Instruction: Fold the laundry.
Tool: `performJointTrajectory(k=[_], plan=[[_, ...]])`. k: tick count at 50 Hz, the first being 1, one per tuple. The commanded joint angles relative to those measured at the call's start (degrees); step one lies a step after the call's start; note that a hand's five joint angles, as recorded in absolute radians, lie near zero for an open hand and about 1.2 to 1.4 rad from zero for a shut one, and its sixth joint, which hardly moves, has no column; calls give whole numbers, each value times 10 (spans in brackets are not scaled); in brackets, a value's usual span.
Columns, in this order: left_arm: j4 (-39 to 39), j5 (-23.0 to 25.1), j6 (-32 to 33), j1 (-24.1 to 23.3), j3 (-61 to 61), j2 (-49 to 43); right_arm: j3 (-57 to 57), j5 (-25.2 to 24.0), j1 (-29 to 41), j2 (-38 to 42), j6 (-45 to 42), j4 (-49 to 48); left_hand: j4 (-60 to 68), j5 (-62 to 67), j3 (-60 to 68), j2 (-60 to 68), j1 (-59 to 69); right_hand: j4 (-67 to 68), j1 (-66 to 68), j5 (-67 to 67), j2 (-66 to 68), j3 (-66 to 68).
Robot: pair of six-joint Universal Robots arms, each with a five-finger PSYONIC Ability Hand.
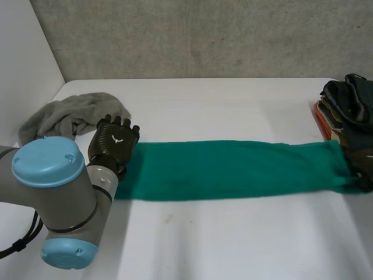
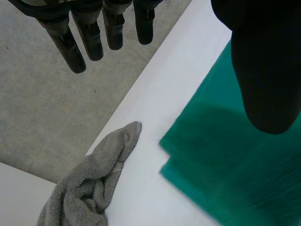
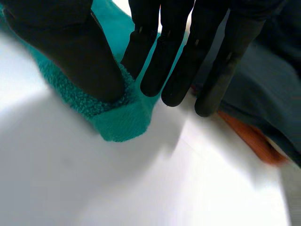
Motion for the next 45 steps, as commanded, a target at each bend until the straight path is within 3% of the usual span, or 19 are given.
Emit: performJointTrajectory(k=[1, 8, 18, 22, 25, 28, 34, 35, 36, 37, 42, 45], plan=[[-1, -1, 0, 3, -14, 31, -25, 77, -47, -19, -100, 6, -16, -28, -21, -18, -8, 117, 149, 149, 122, 118], [-1, 0, 0, 12, -40, 65, -28, 123, -29, -43, -175, 1, -16, -28, -21, -18, -8, 117, 149, 149, 122, 118], [-1, 0, -11, 18, -58, 105, -53, 117, 281, -88, -62, -77, -14, -26, -19, -16, -6, 117, 149, 149, 122, 118], [-1, 0, -18, 26, -61, 116, -63, 83, 409, -66, -61, -150, -14, -26, -19, -16, -6, 117, 149, 149, 122, 118], [-1, 0, -22, 26, -62, 120, -79, 38, 496, -5, -63, -189, -14, -26, -19, -16, -6, 117, 149, 149, 122, 118], [-1, 0, -23, 24, -63, 119, -96, -5, 548, 51, -65, -196, -14, -26, -19, -16, -6, 117, 149, 149, 122, 118], [-1, 0, -24, 19, -62, 114, -94, -49, 579, 97, -80, -196, -15, -28, -20, -17, -7, 109, 142, 141, 115, 111], [-1, 0, -24, 19, -62, 113, -96, -46, 579, 100, -81, -194, -15, -28, -20, -17, -7, -66, -33, -34, -60, -64], [0, 0, -24, 18, -60, 113, -100, -39, 577, 97, -80, -190, -15, -28, -20, -17, -7, -497, -465, -465, -492, -496], [0, 0, -24, 17, -58, 112, -98, -31, 573, 95, -78, -188, -15, -28, -20, -17, -7, -583, -551, -551, -578, -582], [9, 17, -25, -10, -31, 100, -78, 13, 567, 64, -31, -161, -14, -26, -19, -16, -6, -583, -551, -551, -578, -582], [19, 28, -27, -32, -12, 83, -48, 26, 517, -4, 40, -132, -12, -25, -17, -14, -4, -583, -551, -551, -578, -582]])
